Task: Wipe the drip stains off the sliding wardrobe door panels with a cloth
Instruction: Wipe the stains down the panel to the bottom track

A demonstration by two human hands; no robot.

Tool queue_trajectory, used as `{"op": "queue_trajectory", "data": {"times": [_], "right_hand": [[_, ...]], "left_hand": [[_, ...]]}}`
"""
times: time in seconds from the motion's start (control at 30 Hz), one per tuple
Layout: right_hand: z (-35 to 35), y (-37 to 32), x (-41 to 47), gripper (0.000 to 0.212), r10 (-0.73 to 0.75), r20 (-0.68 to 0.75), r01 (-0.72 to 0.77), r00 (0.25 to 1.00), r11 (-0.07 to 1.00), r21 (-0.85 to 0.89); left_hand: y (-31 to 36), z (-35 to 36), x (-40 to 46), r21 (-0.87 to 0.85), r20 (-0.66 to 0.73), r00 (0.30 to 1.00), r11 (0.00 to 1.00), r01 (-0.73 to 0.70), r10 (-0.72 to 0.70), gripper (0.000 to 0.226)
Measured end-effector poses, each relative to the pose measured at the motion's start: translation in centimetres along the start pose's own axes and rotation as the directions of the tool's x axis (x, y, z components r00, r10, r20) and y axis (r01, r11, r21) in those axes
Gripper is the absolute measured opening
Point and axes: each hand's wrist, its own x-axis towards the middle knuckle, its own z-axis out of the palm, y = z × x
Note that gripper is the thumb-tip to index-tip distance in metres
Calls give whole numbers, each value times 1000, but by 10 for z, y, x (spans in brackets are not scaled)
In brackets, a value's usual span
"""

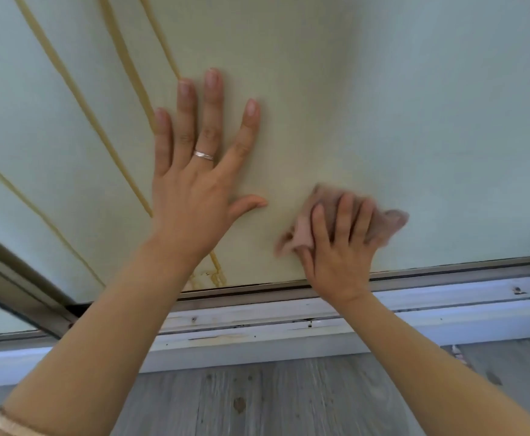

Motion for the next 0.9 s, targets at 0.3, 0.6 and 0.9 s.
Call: {"op": "queue_trajectory", "data": {"times": [0.3, 0.6, 0.9], "right_hand": [[-17, -9, 40, 64, -49, -41, 47, 998, 998, -34], [-60, -57, 185, 54, -110, -148, 104, 983, 993, -53], [-71, -146, 296, 53, 25, -321, -43, 947, 998, -48]], "left_hand": [[6, -3, 1, -24, 17, 1000, 1000, -4, 5, 103], [-82, -78, 40, -54, -91, 983, 986, 157, -161, 111], [-169, -113, 101, -102, -10, 979, 974, 203, -205, 123]]}}
